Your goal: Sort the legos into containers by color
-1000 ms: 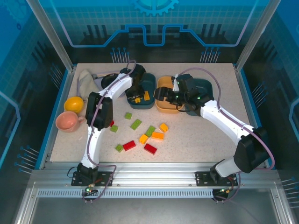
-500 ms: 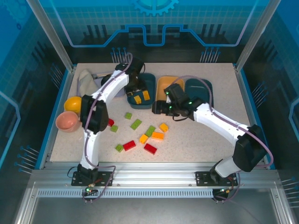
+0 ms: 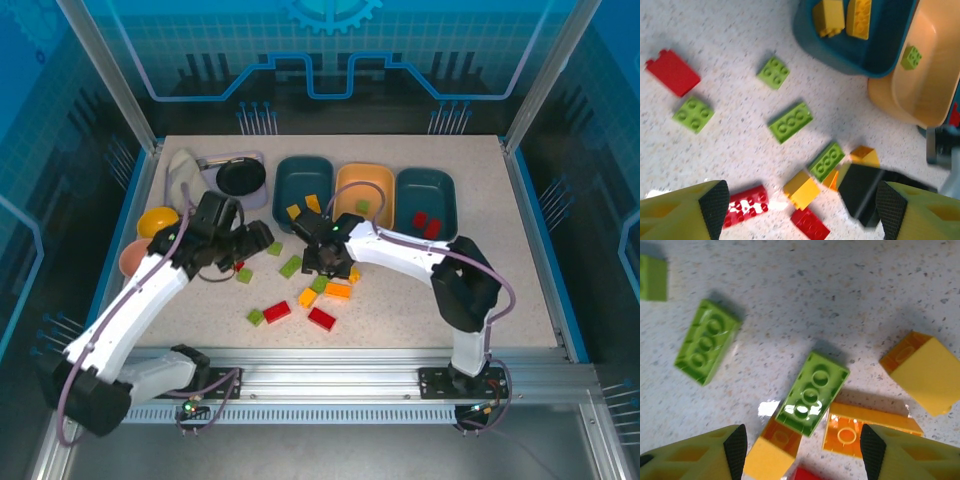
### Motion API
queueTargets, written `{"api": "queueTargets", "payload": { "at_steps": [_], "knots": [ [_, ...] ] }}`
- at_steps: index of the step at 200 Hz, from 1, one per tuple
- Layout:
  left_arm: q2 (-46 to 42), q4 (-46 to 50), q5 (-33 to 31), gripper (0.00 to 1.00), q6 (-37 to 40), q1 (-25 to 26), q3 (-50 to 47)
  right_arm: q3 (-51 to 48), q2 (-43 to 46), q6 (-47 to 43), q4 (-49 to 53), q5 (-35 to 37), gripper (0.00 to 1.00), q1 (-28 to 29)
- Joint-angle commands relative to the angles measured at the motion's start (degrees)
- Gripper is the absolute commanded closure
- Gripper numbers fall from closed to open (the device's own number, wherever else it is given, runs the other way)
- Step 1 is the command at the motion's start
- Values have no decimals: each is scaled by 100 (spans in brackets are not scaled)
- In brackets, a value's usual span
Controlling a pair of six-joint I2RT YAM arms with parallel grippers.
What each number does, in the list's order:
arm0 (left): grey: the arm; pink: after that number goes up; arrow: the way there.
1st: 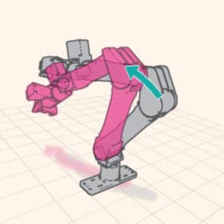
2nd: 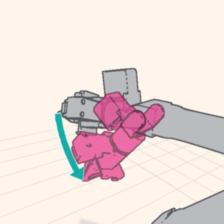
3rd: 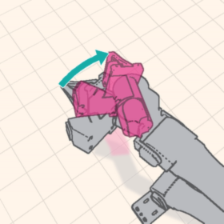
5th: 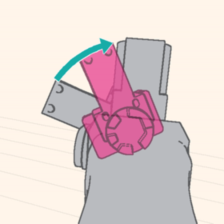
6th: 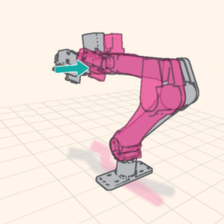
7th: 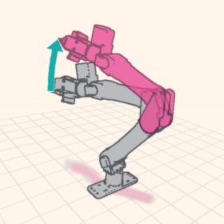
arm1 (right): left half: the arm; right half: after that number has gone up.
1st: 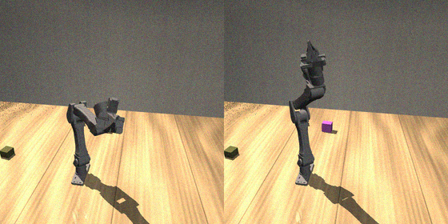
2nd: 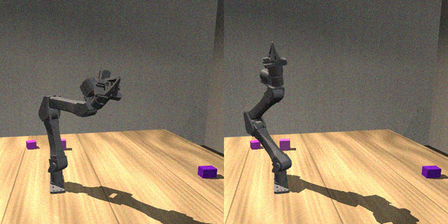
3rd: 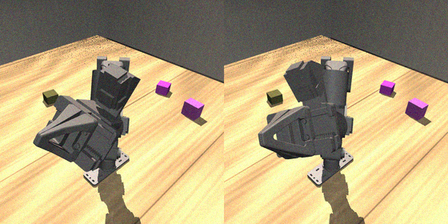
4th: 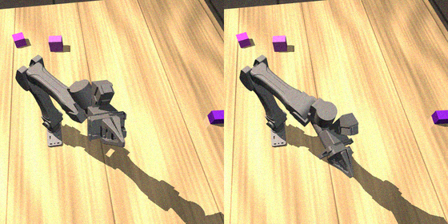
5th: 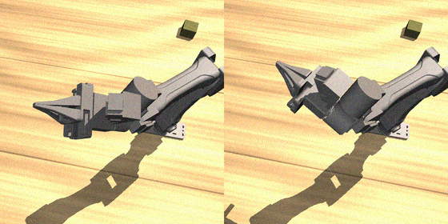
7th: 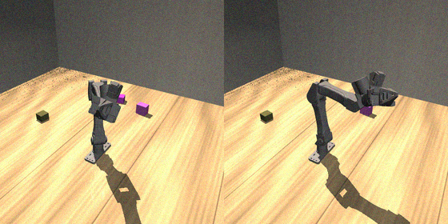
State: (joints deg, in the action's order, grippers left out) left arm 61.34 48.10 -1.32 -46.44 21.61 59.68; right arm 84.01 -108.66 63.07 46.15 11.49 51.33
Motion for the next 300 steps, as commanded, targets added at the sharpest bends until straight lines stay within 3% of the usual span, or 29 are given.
{"api": "queueTargets", "payload": {
  "at_steps": [1,44,107,190,219,240,275,300],
  "knots": [
    [-805,98,162,18,-248,36,-324,278,-333,648,461,343,36,10],
    [-1438,494,234,18,-313,37,-474,614,-827,955,589,250,36,-53],
    [-1586,605,342,18,-226,37,-378,655,-1224,1243,567,82,37,-62],
    [-1695,561,413,18,-241,37,-395,883,-1594,1113,370,-84,52,-11],
    [-1714,500,464,18,-260,43,-438,885,-1632,1090,228,-159,62,-42],
    [-1774,473,506,18,-268,45,-484,909,-1485,1020,265,-57,69,-28],
    [-1769,161,786,18,-287,54,-469,1112,-773,575,591,573,70,-6],
    [-1521,-319,1087,18,-261,104,-402,1097,-106,-15,707,1052,70,-289]
  ]
}}
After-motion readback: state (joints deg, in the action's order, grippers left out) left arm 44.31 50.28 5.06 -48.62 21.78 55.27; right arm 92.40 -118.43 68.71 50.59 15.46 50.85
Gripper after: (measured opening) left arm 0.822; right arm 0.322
